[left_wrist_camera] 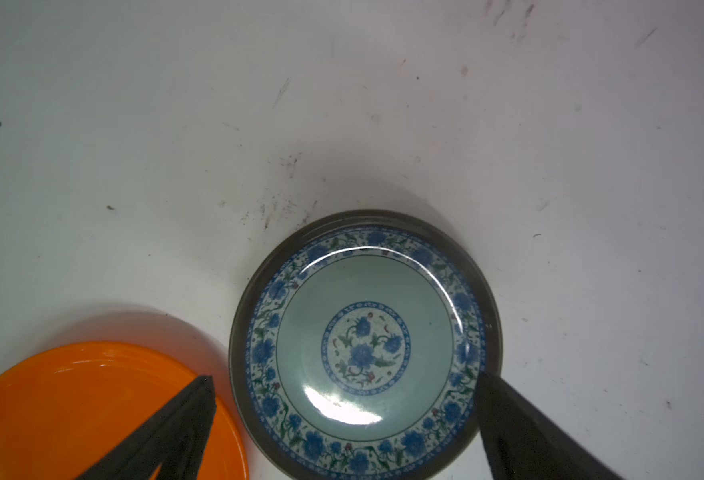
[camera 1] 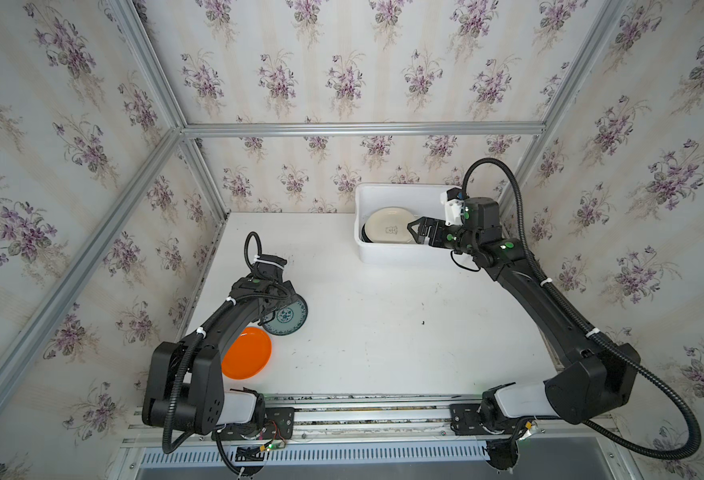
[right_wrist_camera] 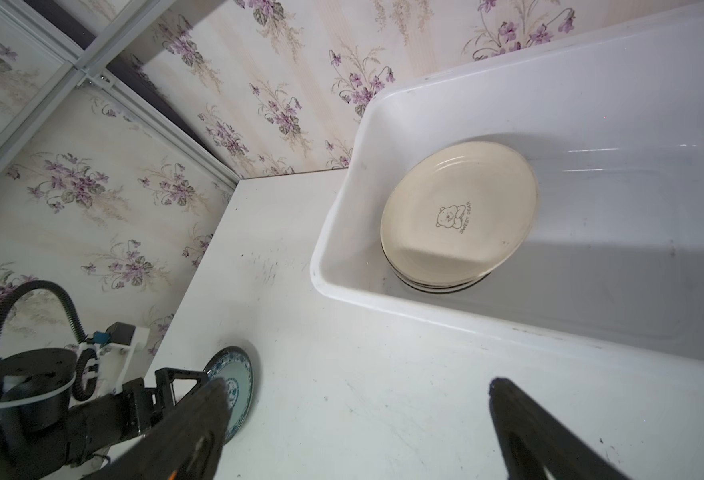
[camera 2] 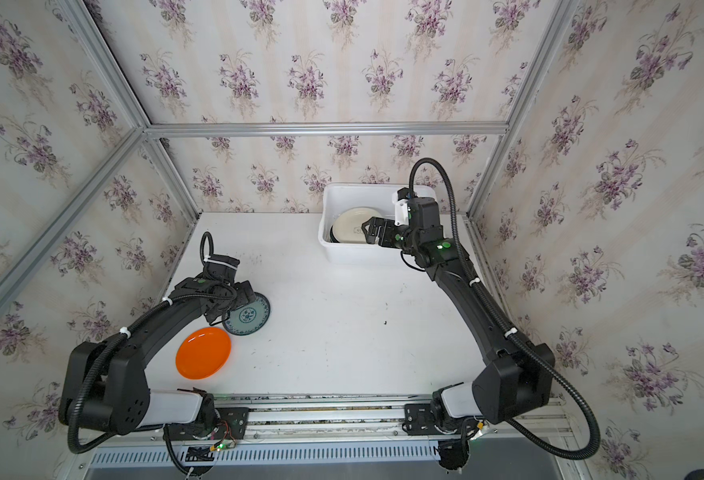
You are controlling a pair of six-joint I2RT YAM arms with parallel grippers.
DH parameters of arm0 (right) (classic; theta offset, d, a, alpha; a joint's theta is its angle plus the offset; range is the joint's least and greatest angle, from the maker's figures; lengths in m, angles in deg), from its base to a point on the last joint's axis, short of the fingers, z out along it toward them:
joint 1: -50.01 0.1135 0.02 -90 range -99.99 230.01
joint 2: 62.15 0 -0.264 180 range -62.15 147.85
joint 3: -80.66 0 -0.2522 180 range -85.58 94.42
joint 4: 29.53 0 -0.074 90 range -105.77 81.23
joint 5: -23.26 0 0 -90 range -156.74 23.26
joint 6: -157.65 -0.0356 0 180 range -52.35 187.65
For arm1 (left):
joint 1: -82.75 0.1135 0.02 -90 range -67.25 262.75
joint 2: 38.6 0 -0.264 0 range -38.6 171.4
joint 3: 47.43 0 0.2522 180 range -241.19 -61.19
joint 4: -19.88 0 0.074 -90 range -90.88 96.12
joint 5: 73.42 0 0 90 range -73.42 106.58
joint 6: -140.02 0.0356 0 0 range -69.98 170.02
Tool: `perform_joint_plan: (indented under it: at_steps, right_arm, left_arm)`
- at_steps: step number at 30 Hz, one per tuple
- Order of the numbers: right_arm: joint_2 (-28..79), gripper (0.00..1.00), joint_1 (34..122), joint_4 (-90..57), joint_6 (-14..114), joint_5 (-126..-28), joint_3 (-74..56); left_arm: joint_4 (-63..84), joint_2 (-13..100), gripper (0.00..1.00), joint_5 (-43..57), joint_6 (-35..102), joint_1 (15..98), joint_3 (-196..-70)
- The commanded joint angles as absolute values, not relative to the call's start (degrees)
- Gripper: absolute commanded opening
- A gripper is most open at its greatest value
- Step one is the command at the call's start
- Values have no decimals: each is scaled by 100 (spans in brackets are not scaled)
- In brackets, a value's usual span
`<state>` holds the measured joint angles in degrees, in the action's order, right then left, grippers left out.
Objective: Place the plates into the plastic bin on the countertop
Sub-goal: 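Raise the right gripper from the bin while the left gripper lowers onto the blue plate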
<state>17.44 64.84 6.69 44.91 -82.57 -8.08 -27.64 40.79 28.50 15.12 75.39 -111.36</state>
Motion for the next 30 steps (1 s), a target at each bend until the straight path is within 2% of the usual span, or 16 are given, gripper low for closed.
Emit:
perform_joint_plan:
  at_steps: [1,11,23,30]
  right_arm:
    - [1584,99,6502,676,4432,-8361,-914]
    - [1364,99,6521,843,4304,-8371,-1166]
    - [1295,97,6746,1121,4439,-7717,-984]
    - [1383,96,6769,1095,4387,-7763,-971]
  left_arm:
    - [-2763,4178,100,2959,1461,7672,-11078]
    - [-2159,4452,100,2365,1561,8252,-10620]
    - [-1718,4786,98,1876,1974,8345,-10662]
    - [-1544,4897,94,1475,2096,8323,-10734]
